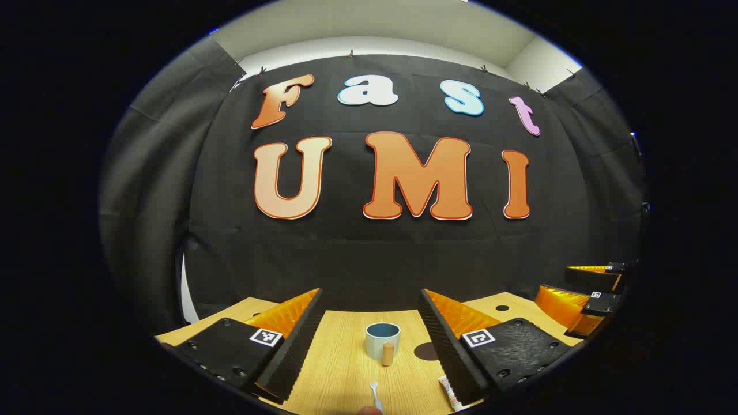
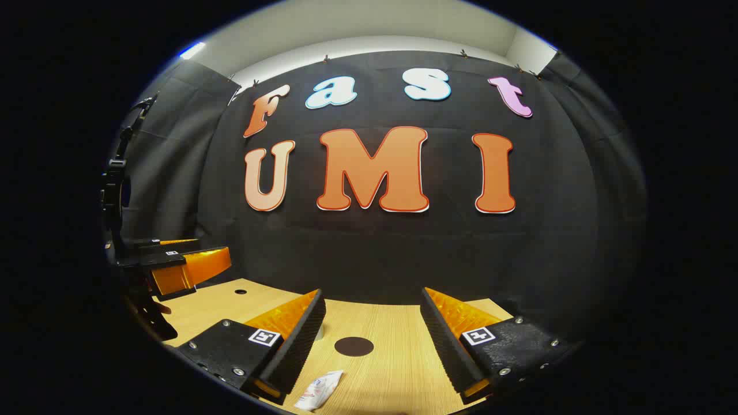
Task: Put the toothbrush and toothpaste on the desktop into the cup, then pick up the cup and place it on the coaster on the desktop.
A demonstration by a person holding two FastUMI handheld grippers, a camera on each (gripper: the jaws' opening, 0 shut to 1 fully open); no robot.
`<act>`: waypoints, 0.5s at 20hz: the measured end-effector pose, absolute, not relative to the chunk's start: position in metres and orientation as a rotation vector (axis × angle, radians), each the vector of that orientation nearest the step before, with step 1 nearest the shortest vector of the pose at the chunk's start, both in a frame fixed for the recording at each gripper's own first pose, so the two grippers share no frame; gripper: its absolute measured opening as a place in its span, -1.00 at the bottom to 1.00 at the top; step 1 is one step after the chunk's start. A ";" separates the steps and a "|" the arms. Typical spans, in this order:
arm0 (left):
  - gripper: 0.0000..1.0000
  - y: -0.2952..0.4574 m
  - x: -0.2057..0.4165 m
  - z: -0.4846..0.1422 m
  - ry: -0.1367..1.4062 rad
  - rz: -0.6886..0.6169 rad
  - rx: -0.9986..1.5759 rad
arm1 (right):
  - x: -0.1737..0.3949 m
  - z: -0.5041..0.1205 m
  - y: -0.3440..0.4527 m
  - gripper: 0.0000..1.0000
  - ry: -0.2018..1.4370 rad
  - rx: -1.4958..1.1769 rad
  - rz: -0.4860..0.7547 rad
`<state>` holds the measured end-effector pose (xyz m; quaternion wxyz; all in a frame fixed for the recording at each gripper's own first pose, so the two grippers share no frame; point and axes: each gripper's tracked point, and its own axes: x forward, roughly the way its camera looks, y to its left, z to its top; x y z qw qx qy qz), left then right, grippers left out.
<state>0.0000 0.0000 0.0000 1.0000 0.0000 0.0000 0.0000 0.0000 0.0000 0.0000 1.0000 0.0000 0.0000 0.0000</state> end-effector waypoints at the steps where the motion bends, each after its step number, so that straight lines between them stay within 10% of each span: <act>1: 0.94 0.000 0.000 -0.002 0.002 0.001 0.003 | 0.000 -0.001 0.001 0.97 -0.001 0.002 0.002; 10: 1.00 0.002 0.000 0.008 -0.020 0.012 0.022 | 0.005 -0.002 0.002 0.97 0.017 -0.007 -0.005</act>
